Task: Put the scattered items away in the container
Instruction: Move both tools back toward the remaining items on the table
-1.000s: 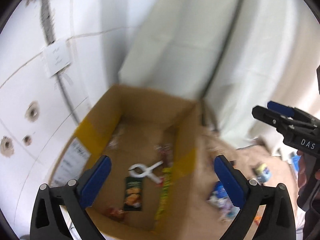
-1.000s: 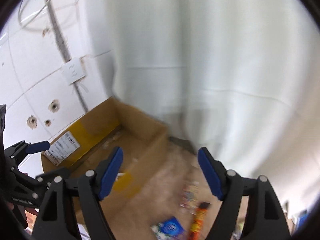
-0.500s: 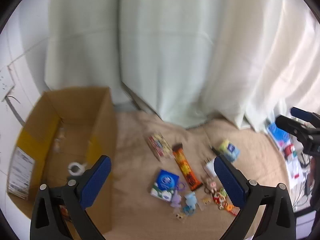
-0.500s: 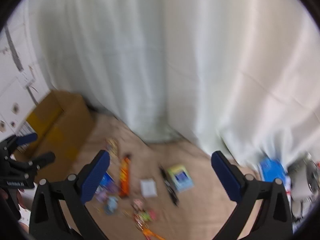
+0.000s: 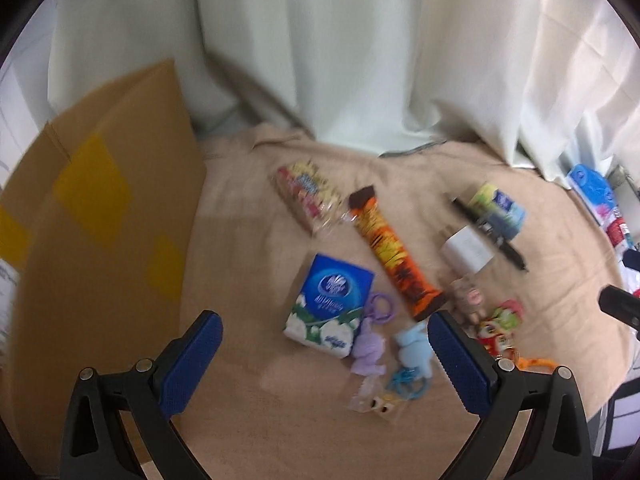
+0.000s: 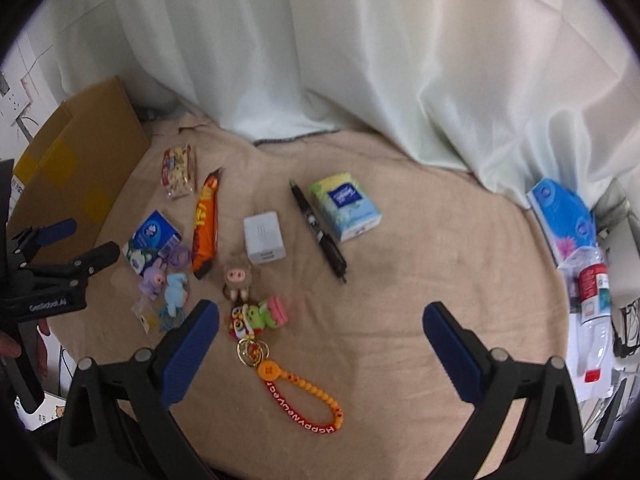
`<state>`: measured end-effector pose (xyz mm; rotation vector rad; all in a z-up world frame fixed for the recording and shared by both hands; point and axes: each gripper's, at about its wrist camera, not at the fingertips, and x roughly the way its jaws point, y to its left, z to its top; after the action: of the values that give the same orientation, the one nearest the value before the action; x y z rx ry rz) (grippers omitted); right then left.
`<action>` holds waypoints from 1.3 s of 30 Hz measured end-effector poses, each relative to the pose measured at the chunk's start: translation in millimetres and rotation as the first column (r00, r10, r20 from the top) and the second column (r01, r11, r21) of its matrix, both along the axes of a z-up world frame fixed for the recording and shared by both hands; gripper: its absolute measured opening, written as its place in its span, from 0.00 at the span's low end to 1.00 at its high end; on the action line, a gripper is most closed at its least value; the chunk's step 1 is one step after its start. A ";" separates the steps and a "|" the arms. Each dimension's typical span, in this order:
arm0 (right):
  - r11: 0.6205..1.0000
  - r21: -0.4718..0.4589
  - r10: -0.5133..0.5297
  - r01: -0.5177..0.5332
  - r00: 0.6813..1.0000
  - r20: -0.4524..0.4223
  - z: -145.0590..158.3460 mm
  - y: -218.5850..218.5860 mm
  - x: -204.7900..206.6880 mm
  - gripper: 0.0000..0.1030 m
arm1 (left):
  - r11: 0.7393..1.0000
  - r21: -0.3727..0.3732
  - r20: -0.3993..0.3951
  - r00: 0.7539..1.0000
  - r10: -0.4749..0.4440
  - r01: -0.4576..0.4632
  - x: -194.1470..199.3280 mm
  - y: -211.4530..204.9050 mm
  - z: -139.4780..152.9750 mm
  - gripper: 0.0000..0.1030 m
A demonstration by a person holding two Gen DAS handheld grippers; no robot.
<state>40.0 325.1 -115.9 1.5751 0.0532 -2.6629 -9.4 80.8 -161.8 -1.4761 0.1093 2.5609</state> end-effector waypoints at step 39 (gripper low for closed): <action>0.993 0.032 0.111 -0.113 0.991 0.072 -50.1 -27.8 -10.1 1.00 | 0.989 -0.090 0.091 0.990 -0.110 0.118 -61.7 15.0 -80.1 1.00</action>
<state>30.0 297.2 -166.0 1.6230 0.1828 -2.5343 -71.0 95.8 -241.9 -1.5629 0.2991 2.4288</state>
